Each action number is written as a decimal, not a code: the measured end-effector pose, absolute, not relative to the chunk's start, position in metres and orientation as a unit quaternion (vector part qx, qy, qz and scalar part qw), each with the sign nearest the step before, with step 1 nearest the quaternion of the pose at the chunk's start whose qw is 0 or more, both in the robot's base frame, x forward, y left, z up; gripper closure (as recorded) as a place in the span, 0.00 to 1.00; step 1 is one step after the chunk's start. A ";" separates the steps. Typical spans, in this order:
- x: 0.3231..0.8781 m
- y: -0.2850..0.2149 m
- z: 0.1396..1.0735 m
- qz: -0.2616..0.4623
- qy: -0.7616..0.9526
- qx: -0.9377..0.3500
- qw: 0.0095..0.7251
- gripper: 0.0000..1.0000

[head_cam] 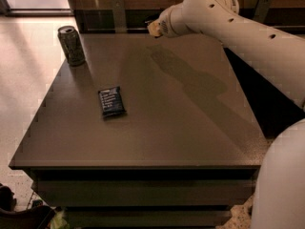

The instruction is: Pick rxbar chocolate

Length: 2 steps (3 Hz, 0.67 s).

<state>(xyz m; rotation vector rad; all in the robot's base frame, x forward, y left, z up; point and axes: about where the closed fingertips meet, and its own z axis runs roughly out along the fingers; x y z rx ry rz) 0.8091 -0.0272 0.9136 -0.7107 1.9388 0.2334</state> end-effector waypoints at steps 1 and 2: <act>0.799 -0.027 0.926 0.106 0.796 -0.309 0.510 1.00; 0.785 -0.021 0.945 0.109 0.769 -0.356 0.519 1.00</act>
Offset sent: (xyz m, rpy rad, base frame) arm -0.0460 0.0080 0.0587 -0.0754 -0.1377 0.2499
